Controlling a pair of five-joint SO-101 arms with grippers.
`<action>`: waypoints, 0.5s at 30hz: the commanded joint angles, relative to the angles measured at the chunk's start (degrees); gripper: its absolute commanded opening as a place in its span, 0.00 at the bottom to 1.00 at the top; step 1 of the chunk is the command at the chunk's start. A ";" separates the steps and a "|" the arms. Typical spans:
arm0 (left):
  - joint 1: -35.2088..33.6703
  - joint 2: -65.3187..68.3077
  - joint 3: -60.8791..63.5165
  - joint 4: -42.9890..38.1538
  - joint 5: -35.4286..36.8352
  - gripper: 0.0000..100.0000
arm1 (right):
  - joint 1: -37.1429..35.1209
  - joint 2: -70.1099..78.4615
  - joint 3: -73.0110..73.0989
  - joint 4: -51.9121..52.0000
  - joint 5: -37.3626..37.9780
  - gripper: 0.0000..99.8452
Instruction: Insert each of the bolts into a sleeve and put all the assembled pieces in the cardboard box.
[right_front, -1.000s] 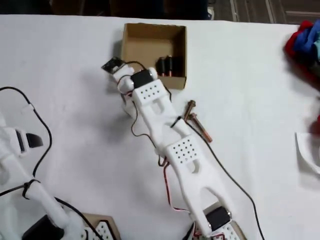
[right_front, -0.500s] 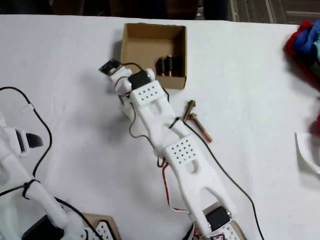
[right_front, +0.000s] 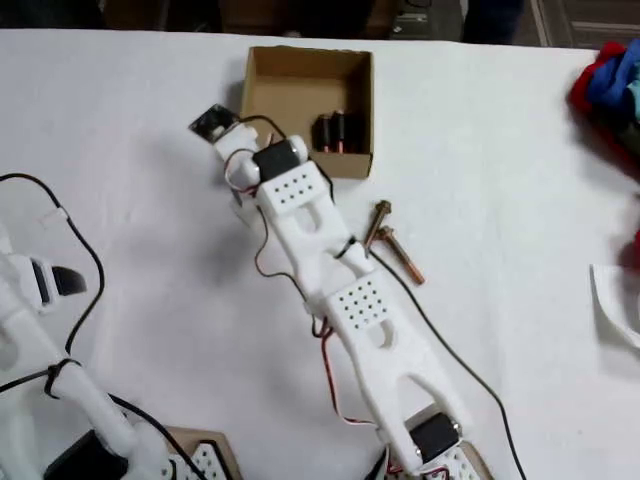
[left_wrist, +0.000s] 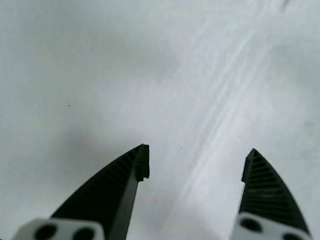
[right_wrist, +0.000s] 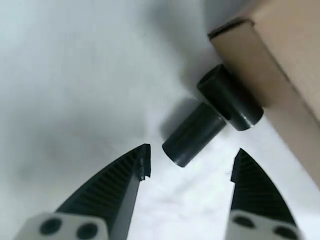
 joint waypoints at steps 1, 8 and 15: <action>-0.09 -0.70 -0.84 -0.18 -0.18 0.31 | -0.40 -0.57 -1.67 -2.07 -5.19 0.26; -0.09 -0.70 -0.84 -0.18 -0.26 0.31 | -0.48 -0.48 -1.58 -6.02 -14.24 0.26; -0.26 -0.70 -0.84 -0.18 -0.26 0.31 | -0.22 -0.48 6.24 -9.01 -14.59 0.21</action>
